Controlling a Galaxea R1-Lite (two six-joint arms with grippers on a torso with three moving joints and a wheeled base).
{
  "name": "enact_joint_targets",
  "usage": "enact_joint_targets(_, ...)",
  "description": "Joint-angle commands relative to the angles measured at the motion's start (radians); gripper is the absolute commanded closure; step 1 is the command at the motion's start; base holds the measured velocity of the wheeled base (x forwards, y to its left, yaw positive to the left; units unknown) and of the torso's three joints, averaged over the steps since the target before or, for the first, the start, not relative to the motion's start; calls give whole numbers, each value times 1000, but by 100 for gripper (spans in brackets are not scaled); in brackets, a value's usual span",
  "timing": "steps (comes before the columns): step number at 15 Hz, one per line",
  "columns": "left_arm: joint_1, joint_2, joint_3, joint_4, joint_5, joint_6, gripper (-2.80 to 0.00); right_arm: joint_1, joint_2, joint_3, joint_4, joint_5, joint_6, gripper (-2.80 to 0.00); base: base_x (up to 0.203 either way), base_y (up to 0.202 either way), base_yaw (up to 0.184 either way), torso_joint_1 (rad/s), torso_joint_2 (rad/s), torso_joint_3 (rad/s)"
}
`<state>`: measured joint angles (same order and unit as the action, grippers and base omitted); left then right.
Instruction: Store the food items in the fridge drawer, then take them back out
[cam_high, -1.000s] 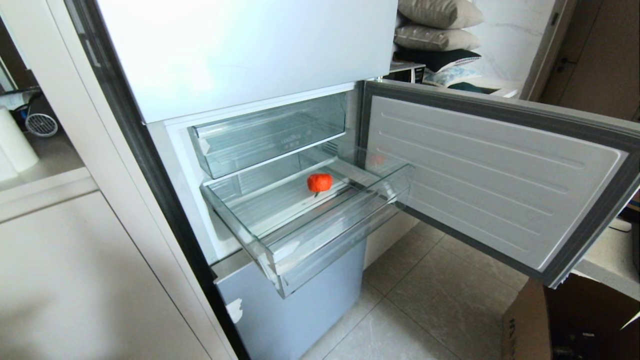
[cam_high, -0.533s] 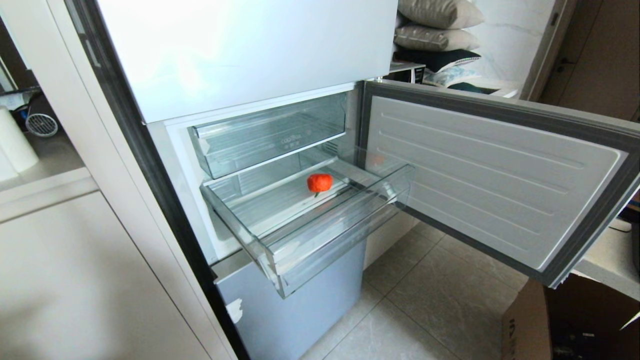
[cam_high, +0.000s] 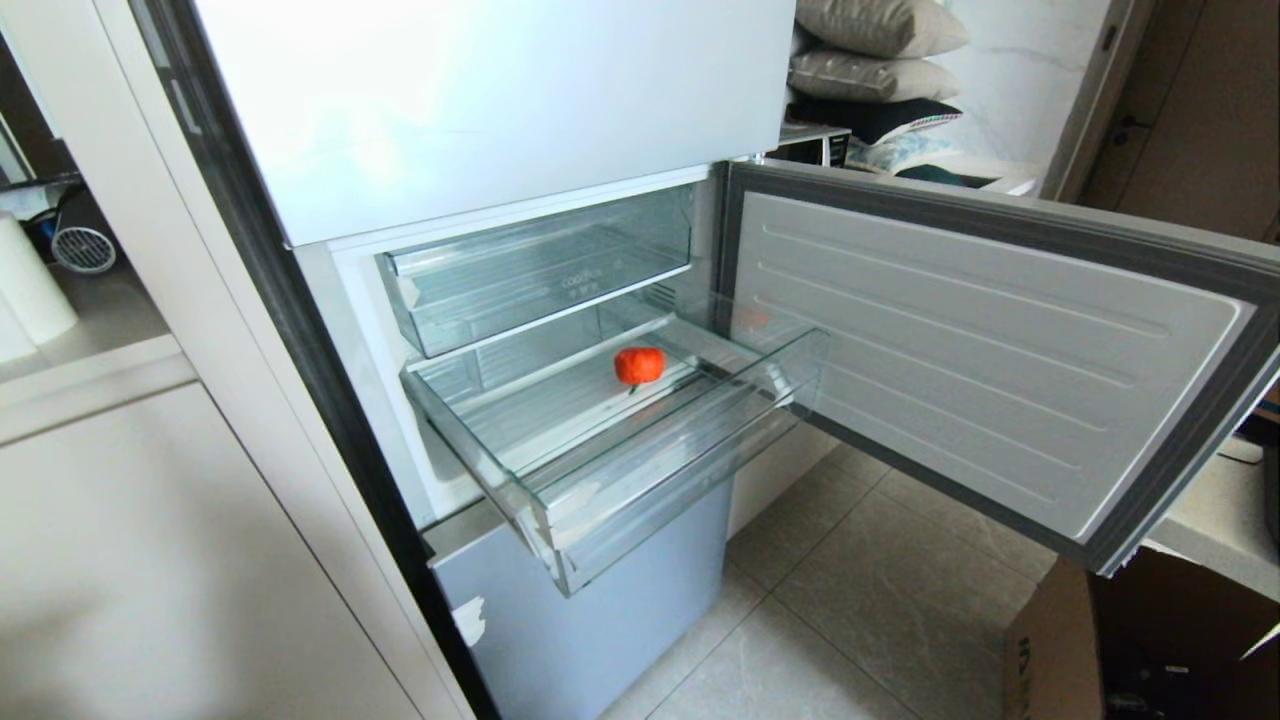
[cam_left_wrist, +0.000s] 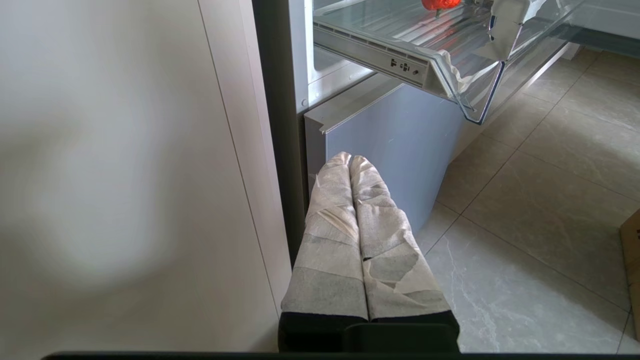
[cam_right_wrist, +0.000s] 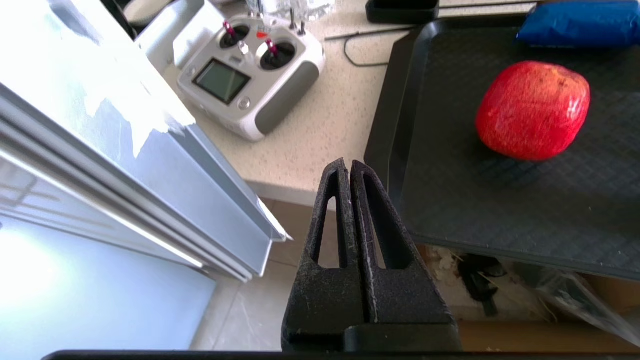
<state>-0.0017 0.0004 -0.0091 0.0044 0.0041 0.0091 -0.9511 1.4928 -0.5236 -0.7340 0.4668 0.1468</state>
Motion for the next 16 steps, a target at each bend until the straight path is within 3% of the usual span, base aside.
enact_joint_targets(1,0,0,0,0,0,0,0,0,-10,19,-5,3,-17,0,0,0,0,0,0,0)
enact_joint_targets(11,0,0,0,0,0,0,0,0,-54,45,-5,3,-39,0,0,0,0,0,0,0)
enact_joint_targets(16,0,0,0,0,0,0,0,0,-59,54,-5,3,-39,0,3,-7,158,2,2,1)
